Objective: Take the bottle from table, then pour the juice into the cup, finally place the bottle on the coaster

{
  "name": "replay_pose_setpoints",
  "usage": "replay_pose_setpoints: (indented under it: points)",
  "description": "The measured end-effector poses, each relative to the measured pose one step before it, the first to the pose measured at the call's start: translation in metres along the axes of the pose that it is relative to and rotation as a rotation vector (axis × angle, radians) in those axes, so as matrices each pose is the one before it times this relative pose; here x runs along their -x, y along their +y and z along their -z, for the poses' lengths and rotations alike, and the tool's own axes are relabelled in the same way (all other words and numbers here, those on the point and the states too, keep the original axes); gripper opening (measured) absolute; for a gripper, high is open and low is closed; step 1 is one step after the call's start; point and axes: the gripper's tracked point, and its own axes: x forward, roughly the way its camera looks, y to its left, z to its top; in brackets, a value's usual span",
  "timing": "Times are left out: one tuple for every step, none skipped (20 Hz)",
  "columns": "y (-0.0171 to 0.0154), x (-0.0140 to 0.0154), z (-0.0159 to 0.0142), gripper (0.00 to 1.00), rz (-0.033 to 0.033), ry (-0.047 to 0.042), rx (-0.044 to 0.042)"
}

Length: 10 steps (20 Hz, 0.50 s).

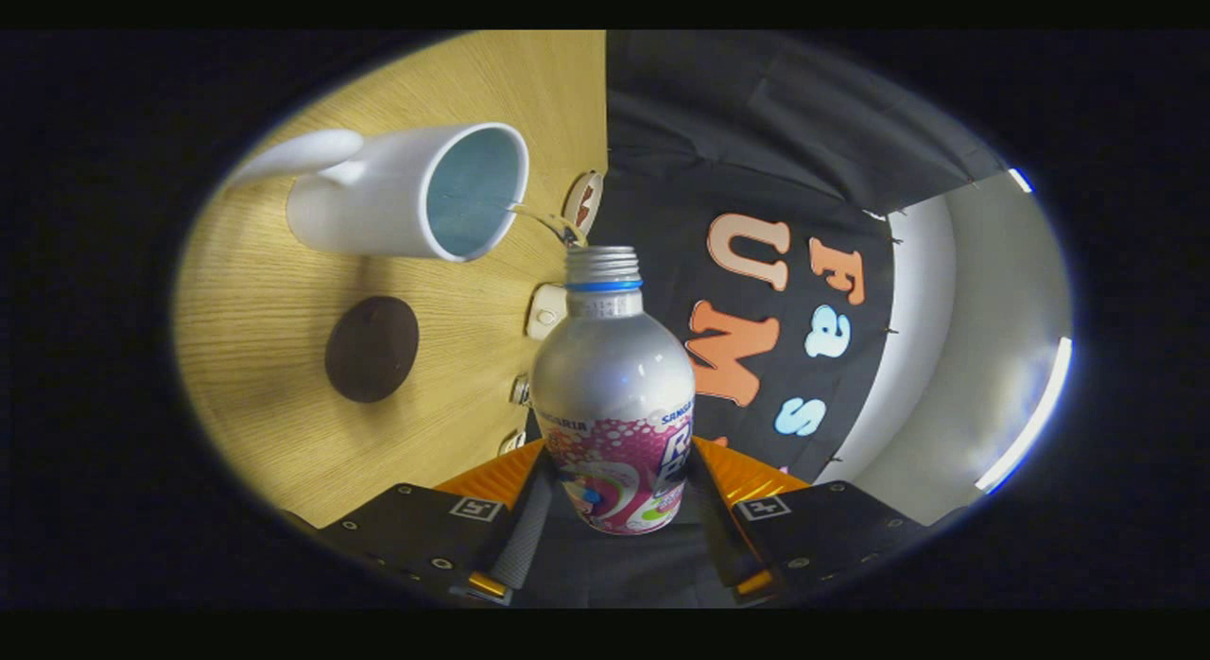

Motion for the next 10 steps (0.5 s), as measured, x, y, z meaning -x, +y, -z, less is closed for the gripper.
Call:
replay_pose_setpoints:
  points:
    - [-0.00068, 0.00077, -0.00028, 0.74, -0.00016, -0.00083, 0.00535]
    - [-0.00066, 0.00065, -0.00072, 0.74, 0.00043, -0.0018, 0.00597]
    - [-0.00091, 0.00003, -0.00008, 0.74, 0.00202, -0.00109, 0.00486]
    - [-0.00075, 0.00054, -0.00008, 0.74, 0.00247, -0.00029, 0.0057]
    - [-0.00057, 0.00188, -0.00075, 0.74, 0.00017, -0.00083, 0.00367]
    - [-0.0004, 0.00028, -0.00134, 0.74, -0.00034, -0.00252, 0.00156]
    - [0.00008, -0.00218, 0.00014, 0.74, -0.0003, -0.00195, 0.00182]
    - [-0.00073, 0.00009, -0.00011, 0.74, 0.00223, -0.00217, 0.00248]
    - [-0.00025, 0.00055, -0.00038, 0.74, 0.00238, -0.00258, 0.00241]
    - [-0.00074, -0.0001, -0.00163, 0.74, 0.00213, -0.00266, 0.00605]
